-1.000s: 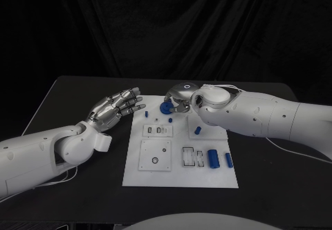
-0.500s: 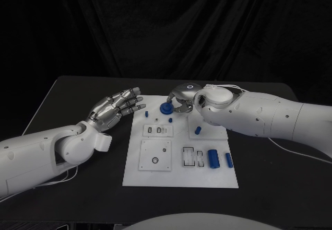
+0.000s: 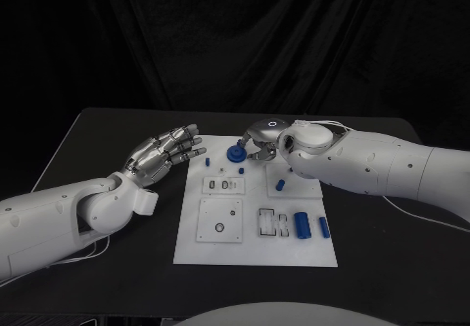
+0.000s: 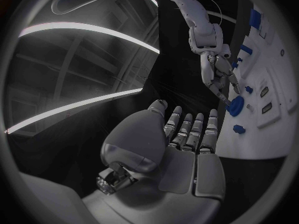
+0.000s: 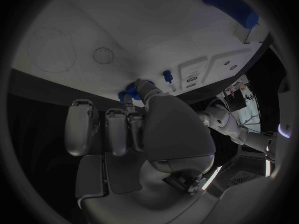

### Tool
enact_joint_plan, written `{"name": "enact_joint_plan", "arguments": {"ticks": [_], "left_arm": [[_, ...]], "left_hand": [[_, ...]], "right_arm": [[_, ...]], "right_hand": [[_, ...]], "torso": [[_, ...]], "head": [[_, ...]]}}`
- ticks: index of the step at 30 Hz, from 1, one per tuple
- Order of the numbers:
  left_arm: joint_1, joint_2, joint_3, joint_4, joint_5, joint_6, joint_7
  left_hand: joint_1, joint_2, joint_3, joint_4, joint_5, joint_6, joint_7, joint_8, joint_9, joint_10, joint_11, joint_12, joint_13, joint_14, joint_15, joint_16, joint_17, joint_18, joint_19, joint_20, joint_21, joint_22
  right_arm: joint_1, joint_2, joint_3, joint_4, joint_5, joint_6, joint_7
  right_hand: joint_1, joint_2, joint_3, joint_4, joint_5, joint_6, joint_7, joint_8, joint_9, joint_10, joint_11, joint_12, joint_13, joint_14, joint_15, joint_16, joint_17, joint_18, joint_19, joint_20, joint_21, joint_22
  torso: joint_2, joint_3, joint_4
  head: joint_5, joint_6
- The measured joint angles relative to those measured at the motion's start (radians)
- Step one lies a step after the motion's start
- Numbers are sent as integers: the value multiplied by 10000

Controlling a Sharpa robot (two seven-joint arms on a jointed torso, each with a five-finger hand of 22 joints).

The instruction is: Assemble the parts on the task board

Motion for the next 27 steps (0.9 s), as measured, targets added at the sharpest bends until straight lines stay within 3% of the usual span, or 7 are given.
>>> {"name": "enact_joint_plan", "arguments": {"ticks": [7,14,21,27], "left_arm": [[-4,-58,0,-3,0,2,0],[-54,-102,0,-53,0,2,2],[-139,-116,0,-92,-1,2,7],[-183,-81,-3,-121,-1,2,9]], "left_hand": [[0,0,0,0,32,0,0,0,0,0,0,0,0,0,0,0,0,0,0,0,0,0],[0,0,0,0,40,0,0,0,0,0,0,0,0,0,0,0,0,1,0,0,0,0],[0,0,56,1,40,0,0,0,0,0,0,0,0,0,0,0,0,0,0,0,0,0],[0,0,56,1,40,0,0,0,0,0,0,0,0,0,0,0,0,0,0,0,0,0]], "right_arm": [[-19,-305,-10,164,0,-249,29],[-13,-935,-10,681,0,-796,111],[288,-1909,-12,1399,0,-1305,148],[509,-3206,-45,2302,-1,-1472,106]], "right_hand": [[0,0,28,28,0,328,-17,95,59,0,0,0,0,0,0,0,0,-1,0,0,0,-1],[-69,-11,0,111,-47,746,-35,230,81,0,0,-19,0,0,0,-59,0,0,36,36,0,-2],[-131,-27,-4,252,-178,880,-74,230,81,-75,0,-272,1,0,0,-509,-1,-2,-53,17,-388,-3],[-183,-80,-70,434,-482,880,-74,143,7,-146,0,-377,1,0,0,-628,0,-3,-53,17,-524,-3]], "torso": [[1,0,1],[-1,-2,-8],[-31,3,-36],[-105,21,-76]], "head": [[-9,5],[16,73],[-14,159],[-27,188]]}}
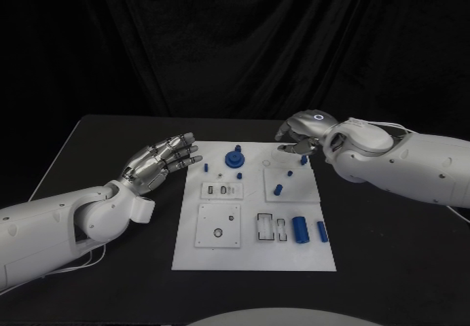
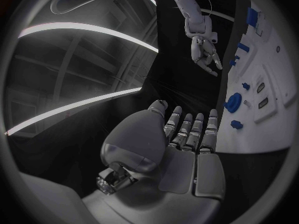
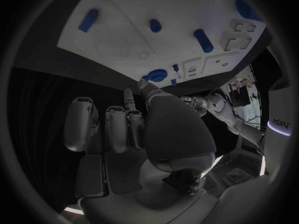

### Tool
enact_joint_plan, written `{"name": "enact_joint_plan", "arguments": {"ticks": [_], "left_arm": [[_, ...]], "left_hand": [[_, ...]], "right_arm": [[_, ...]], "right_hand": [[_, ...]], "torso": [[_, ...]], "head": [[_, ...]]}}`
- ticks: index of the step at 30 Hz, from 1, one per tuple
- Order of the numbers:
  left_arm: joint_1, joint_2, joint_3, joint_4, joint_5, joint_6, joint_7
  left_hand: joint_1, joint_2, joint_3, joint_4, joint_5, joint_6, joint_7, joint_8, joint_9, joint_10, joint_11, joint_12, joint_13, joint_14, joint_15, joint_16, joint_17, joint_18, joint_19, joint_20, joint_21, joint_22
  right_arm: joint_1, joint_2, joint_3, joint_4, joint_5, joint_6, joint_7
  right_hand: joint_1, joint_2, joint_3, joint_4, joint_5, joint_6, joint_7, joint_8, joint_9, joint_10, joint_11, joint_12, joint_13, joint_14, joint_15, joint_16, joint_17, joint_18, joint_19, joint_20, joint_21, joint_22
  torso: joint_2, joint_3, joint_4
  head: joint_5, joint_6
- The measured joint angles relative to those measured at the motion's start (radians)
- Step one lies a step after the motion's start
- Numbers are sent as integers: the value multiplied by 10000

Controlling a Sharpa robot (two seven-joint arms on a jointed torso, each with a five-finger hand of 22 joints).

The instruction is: Assemble the parts on the task board

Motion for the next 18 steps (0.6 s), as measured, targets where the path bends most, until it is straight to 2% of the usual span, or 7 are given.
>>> {"name": "enact_joint_plan", "arguments": {"ticks": [3,6,10,14,18], "left_arm": [[-1,12,0,-7,0,1,0],[-9,31,3,-23,0,3,2],[-16,92,3,-28,1,12,5],[-16,97,3,-18,0,29,7],[-27,45,3,-15,0,38,8]], "left_hand": [[0,0,0,0,0,0,0,0,0,0,0,0,0,0,0,0,0,0,0,0,0,0],[0,0,0,0,0,0,0,0,0,0,0,0,0,0,0,0,0,-1,0,0,0,0],[0,0,0,0,0,0,0,0,0,0,0,0,0,0,0,0,0,-1,0,0,0,0],[0,0,0,0,0,0,0,0,0,0,0,0,0,0,0,0,0,0,0,0,0,0],[0,0,0,0,0,0,0,0,0,0,0,0,0,0,0,0,0,0,0,0,0,0]], "right_arm": [[21,-479,-80,264,4,-20,-4],[16,-989,-156,501,82,-36,5],[-106,-1562,-203,687,277,-65,12],[-257,-1798,-236,716,456,-84,10],[-371,-1834,-236,630,588,-90,-1]], "right_hand": [[-54,54,0,34,-69,0,0,-32,-16,0,0,0,0,0,0,0,0,0,0,0,5,0],[-54,54,1,104,-69,71,-71,-32,-16,0,0,0,0,0,0,0,0,1,0,0,102,0],[-54,54,3,105,-100,71,-71,-32,-32,-3,-3,-27,0,0,0,0,0,1,37,-37,102,-1],[-54,54,-44,204,-250,71,-71,-92,-82,-35,-36,-94,0,0,0,-88,0,0,37,-36,19,-1],[-54,54,-54,270,-371,42,-43,-176,-131,-71,-72,-154,0,0,0,-154,0,1,37,-37,-94,-2]], "torso": [[-38,4,-18],[-88,8,-40],[-154,7,-70],[-204,-5,-76],[-243,-31,-85]], "head": [[9,-33],[44,-81],[77,-127],[80,-191],[16,-253]]}}
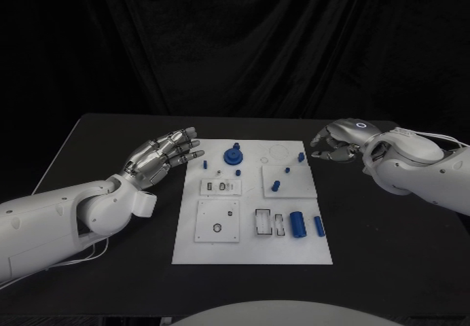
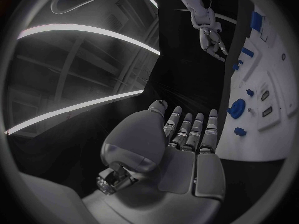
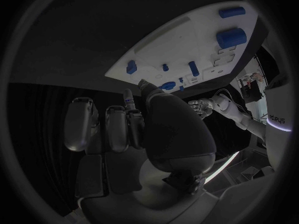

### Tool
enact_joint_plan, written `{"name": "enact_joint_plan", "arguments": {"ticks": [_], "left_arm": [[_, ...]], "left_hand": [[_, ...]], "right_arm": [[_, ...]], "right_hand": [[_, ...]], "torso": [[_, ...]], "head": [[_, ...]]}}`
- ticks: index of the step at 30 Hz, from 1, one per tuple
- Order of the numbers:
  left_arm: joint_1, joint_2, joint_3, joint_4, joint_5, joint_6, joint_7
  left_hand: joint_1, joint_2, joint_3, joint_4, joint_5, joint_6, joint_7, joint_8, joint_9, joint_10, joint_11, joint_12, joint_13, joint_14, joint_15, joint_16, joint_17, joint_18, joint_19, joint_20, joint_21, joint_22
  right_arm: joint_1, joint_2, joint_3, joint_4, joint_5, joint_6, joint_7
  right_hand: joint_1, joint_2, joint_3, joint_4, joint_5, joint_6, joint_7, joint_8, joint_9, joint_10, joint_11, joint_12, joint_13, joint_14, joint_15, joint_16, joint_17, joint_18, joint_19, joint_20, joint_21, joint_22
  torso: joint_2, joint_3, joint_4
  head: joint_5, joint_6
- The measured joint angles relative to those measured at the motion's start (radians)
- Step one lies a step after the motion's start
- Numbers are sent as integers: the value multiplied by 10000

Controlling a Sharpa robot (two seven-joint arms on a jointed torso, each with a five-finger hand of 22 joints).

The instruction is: Assemble the parts on the task board

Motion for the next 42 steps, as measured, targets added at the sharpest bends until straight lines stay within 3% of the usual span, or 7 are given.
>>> {"name": "enact_joint_plan", "arguments": {"ticks": [2,4,11,25,42], "left_arm": [[-3,-7,0,1,0,5,1],[-4,-7,0,4,0,11,1],[-19,-7,0,15,0,33,1],[-32,-52,-1,45,0,98,4],[-53,-37,0,-6,-1,195,-6]], "left_hand": [[0,0,0,0,0,0,0,0,0,0,0,0,0,0,0,0,0,-1,0,0,0,0],[0,0,0,0,0,0,0,0,0,0,0,0,0,0,0,0,0,0,0,0,0,0],[-43,43,70,-15,0,-1,1,0,0,0,0,0,0,0,0,0,0,-1,0,0,0,0],[-43,43,98,-43,0,-36,36,0,0,-38,35,0,0,0,0,0,0,-1,0,0,0,0],[-43,43,152,-43,0,-36,36,0,0,-38,35,0,0,-37,37,0,0,-1,0,0,0,-9]], "right_arm": [[-49,-5,0,-102,54,0,-12],[-80,4,-5,-201,92,3,-27],[-205,179,-6,-503,182,17,-63],[-576,801,-6,-1167,243,30,-24],[-668,1303,7,-1721,258,-56,99]], "right_hand": [[0,0,-44,64,-77,-22,22,-44,-28,-91,23,-63,0,0,0,-136,0,7,-40,-39,-114,0],[0,0,-84,140,-198,-121,6,-118,-69,-238,19,-201,0,0,0,-347,0,159,-150,-32,-343,0],[8,-86,-138,248,-401,-228,4,-184,-133,-321,36,-331,1,0,0,-573,-1,160,-232,-18,-625,-1],[82,-160,-138,247,-398,-294,8,-184,-171,-321,35,-330,0,0,0,-620,0,158,-233,-17,-693,6],[203,-171,-138,247,-164,-315,29,-184,-213,-393,36,-403,1,0,0,-700,0,157,-232,-17,-778,4]], "torso": [[-12,-9,-6],[-21,-14,-9],[-30,-22,-9],[0,14,-77],[5,9,-59]], "head": [[-47,-18],[-78,-33],[-118,-53],[-37,5],[-66,-65]]}}
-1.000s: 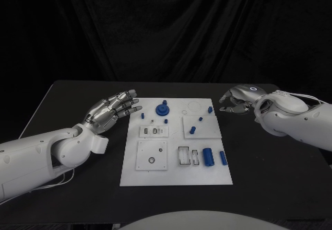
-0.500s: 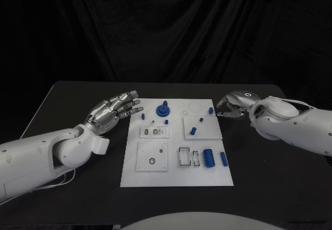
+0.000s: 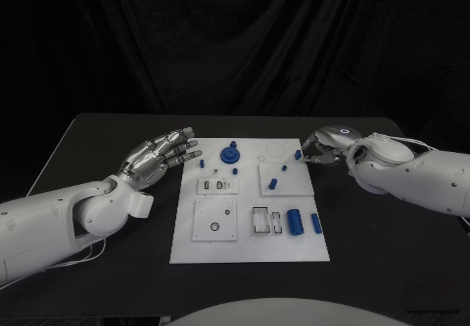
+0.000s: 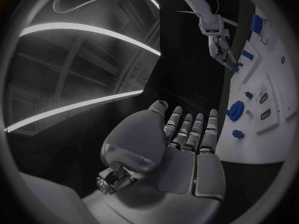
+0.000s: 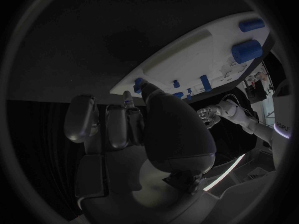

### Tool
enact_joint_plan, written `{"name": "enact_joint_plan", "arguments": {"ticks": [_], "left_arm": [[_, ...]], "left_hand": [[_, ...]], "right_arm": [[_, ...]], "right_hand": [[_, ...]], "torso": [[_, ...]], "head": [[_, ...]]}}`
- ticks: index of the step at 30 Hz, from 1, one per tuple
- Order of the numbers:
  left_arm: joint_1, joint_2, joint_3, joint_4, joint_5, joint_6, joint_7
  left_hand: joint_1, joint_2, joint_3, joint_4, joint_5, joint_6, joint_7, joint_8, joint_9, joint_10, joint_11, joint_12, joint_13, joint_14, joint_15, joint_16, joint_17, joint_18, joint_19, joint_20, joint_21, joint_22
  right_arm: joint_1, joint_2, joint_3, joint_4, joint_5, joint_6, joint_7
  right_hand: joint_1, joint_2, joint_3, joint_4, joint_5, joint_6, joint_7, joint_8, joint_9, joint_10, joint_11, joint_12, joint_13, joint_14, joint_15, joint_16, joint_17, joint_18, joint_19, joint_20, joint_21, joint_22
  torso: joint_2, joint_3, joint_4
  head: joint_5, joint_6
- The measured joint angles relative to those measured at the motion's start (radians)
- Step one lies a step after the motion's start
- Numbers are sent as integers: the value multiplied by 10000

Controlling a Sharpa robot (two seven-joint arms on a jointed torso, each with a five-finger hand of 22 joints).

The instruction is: Assemble the parts on the task board

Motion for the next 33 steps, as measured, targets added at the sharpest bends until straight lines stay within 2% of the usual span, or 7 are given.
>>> {"name": "enact_joint_plan", "arguments": {"ticks": [5,10,13,22,26,33], "left_arm": [[-6,12,0,-13,0,32,-7],[-10,18,0,-24,0,67,-21],[-13,22,0,-31,0,87,-37],[-23,35,0,-63,0,155,-96],[-29,42,0,-66,0,183,-117],[-37,52,0,-74,0,221,-140]], "left_hand": [[0,0,27,27,0,0,0,0,0,0,0,0,0,0,0,0,0,0,0,0,0,0],[0,0,28,28,0,0,0,0,0,0,0,0,0,0,0,0,0,0,0,0,0,0],[0,0,28,28,0,0,0,0,0,0,-1,0,0,0,0,0,0,0,0,0,0,1],[0,0,29,26,0,0,0,0,0,1,-1,-39,0,0,0,0,-2,0,0,0,0,-9],[1,0,74,14,0,0,0,0,0,-36,34,-39,0,0,0,0,-10,0,0,0,0,-9],[1,-1,85,28,0,0,0,0,0,-36,35,-39,0,1,-1,0,-10,1,0,0,0,-9]], "right_arm": [[-4,106,2,-109,2,30,3],[-25,242,2,-236,4,70,3],[-31,326,3,-323,4,90,7],[-38,496,10,-508,6,111,32],[-41,546,10,-545,7,124,43],[-44,595,11,-588,7,148,60]], "right_hand": [[36,-36,0,0,18,-50,-21,-40,-21,0,0,-31,0,0,0,-43,0,0,0,0,-94,-1],[38,-39,-2,2,10,-126,47,-40,-55,-72,0,-81,0,0,0,-88,0,-1,-2,2,-152,-1],[38,-39,-56,56,-153,-159,14,-40,-68,-72,0,-81,0,0,0,-106,0,-2,-37,37,-202,-2],[38,-39,-56,56,-222,-159,14,-39,-68,-108,36,-81,0,0,0,-106,0,-2,-37,37,-202,-3],[38,-39,-139,138,-453,-159,14,-39,-82,-108,36,-81,0,0,0,-106,0,-2,-37,37,-231,-3],[38,-39,-139,138,-493,-159,14,-39,-82,-108,36,-81,0,0,0,-106,0,-2,-37,37,-230,-3]], "torso": [[-4,2,-11],[-15,-1,-10],[-21,-3,-12],[-25,-9,-12],[-24,-9,-5],[-23,-9,-3]], "head": [[11,-20],[15,-45],[22,-58],[25,-73],[18,-83],[8,-98]]}}
